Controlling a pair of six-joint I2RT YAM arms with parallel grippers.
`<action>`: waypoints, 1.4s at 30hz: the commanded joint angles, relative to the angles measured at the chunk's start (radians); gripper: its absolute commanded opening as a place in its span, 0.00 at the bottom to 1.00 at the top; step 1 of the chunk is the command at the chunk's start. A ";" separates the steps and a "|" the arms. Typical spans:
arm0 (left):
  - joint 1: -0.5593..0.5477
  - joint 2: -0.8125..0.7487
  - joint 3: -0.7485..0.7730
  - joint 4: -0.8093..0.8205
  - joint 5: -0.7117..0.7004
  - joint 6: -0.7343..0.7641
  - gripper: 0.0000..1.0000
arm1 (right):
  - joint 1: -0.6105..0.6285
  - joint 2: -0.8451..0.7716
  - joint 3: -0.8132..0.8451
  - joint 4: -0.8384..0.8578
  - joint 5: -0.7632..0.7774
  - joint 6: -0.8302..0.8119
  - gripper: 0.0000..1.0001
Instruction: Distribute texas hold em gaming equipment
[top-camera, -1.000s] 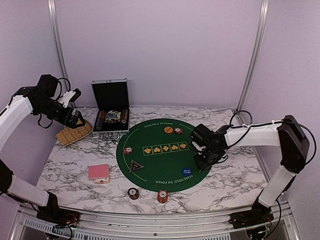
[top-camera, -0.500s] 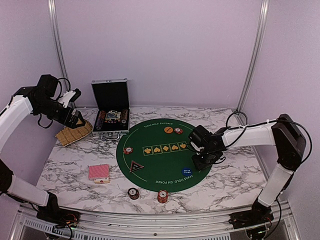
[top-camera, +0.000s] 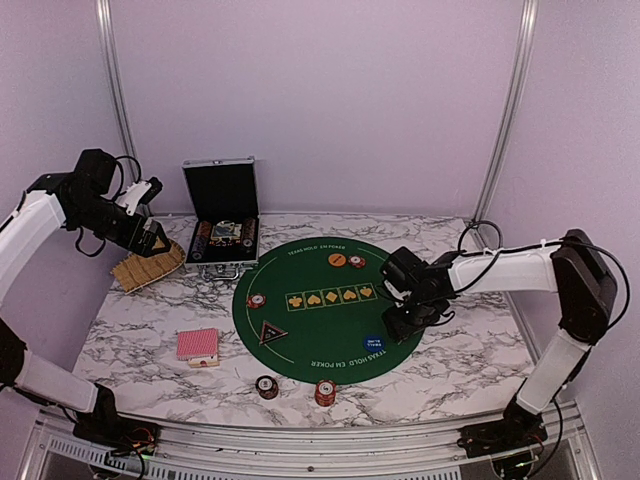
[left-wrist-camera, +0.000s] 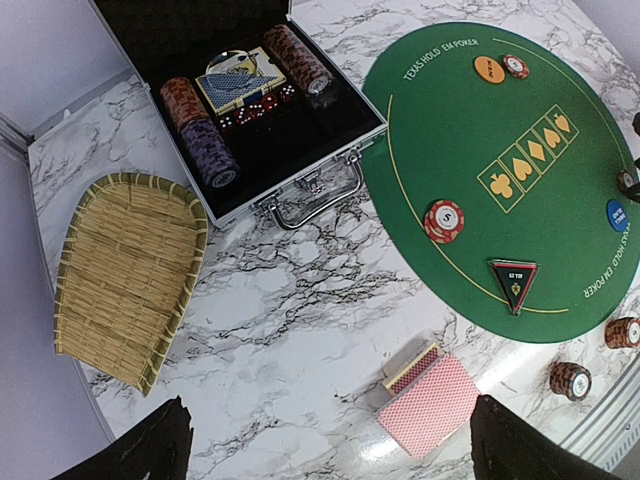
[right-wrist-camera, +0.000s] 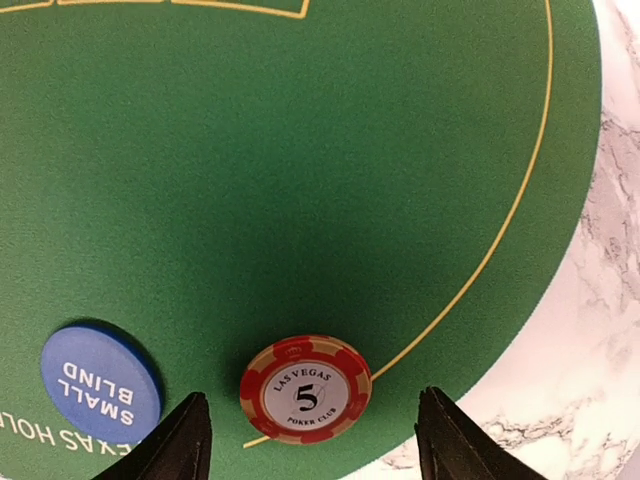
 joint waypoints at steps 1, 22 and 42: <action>-0.005 -0.020 0.017 -0.033 0.011 0.002 0.99 | 0.015 -0.077 0.090 -0.055 0.026 0.009 0.70; -0.005 -0.036 0.000 -0.034 -0.015 0.005 0.99 | 0.563 0.227 0.610 -0.140 -0.166 -0.200 0.86; -0.005 -0.033 0.010 -0.042 -0.013 0.000 0.99 | 0.616 0.406 0.712 -0.118 -0.283 -0.293 0.71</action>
